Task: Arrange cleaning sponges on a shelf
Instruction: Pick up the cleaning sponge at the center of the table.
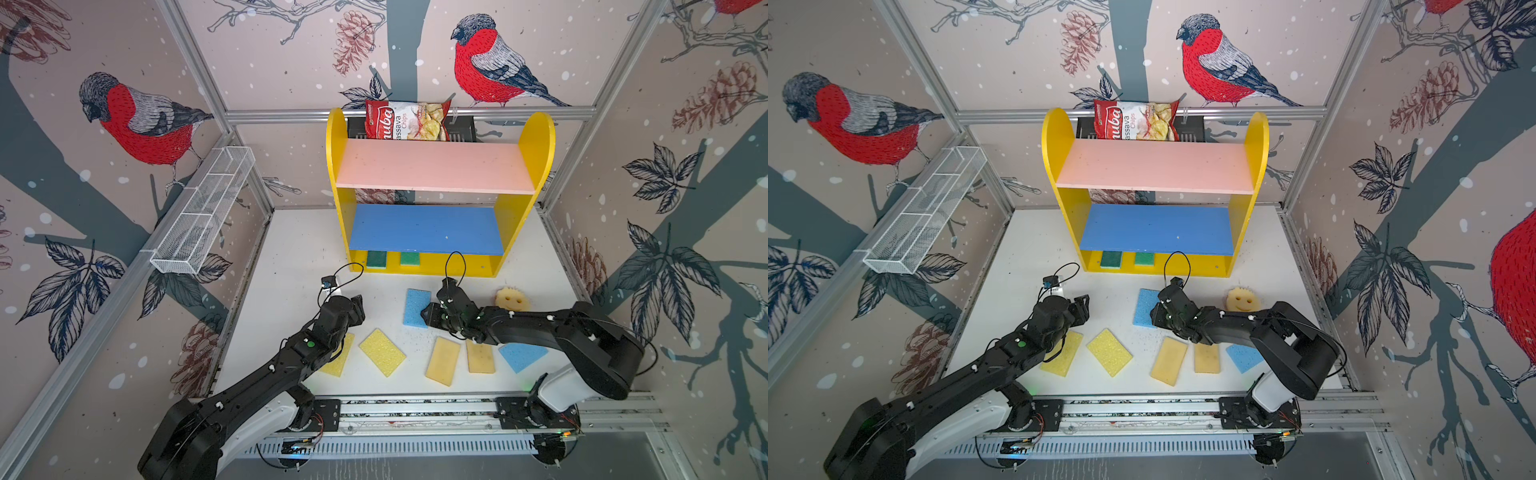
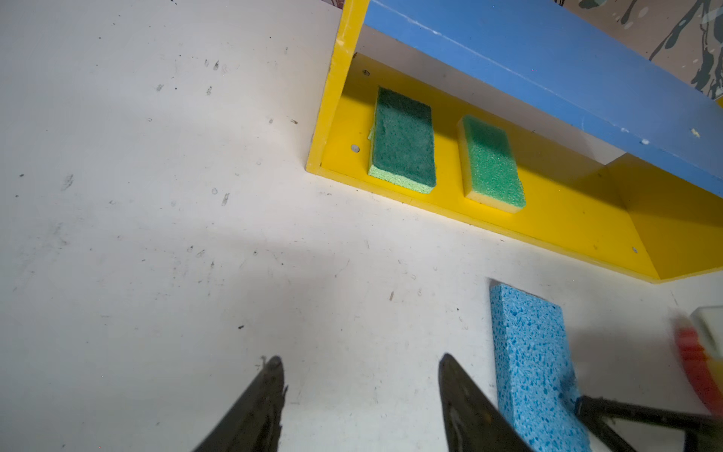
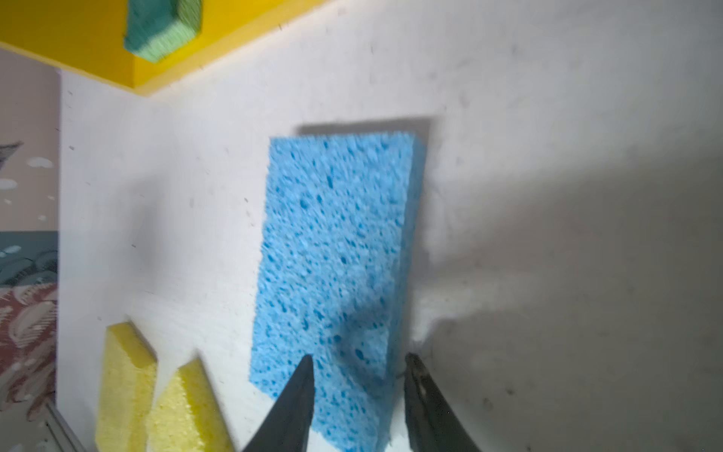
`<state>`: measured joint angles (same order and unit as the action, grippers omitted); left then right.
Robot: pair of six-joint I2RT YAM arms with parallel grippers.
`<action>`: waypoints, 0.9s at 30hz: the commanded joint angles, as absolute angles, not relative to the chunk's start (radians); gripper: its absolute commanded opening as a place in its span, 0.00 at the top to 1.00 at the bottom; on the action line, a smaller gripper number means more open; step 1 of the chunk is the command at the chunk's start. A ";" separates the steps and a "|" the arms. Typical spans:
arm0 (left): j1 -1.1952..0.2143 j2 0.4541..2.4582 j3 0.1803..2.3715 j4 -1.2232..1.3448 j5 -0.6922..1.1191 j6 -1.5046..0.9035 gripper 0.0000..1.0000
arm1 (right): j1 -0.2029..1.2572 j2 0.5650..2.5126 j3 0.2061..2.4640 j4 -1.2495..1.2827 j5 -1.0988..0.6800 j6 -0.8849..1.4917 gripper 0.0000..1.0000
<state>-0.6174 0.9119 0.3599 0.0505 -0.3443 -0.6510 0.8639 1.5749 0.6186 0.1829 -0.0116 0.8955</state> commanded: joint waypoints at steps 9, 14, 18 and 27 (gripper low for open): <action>-0.611 0.907 0.368 0.051 -0.362 -0.647 0.38 | 0.830 1.632 0.646 0.207 -0.002 0.887 0.83; -0.607 0.900 0.367 0.042 -0.366 -0.651 0.37 | 0.748 1.570 0.648 0.152 0.017 0.815 0.86; -0.603 0.908 0.370 0.045 -0.366 -0.657 0.37 | 0.666 1.506 0.647 0.096 0.057 0.744 0.87; -0.597 0.932 0.370 0.065 -0.359 -0.655 0.37 | 0.502 1.459 0.657 0.112 0.072 0.625 0.88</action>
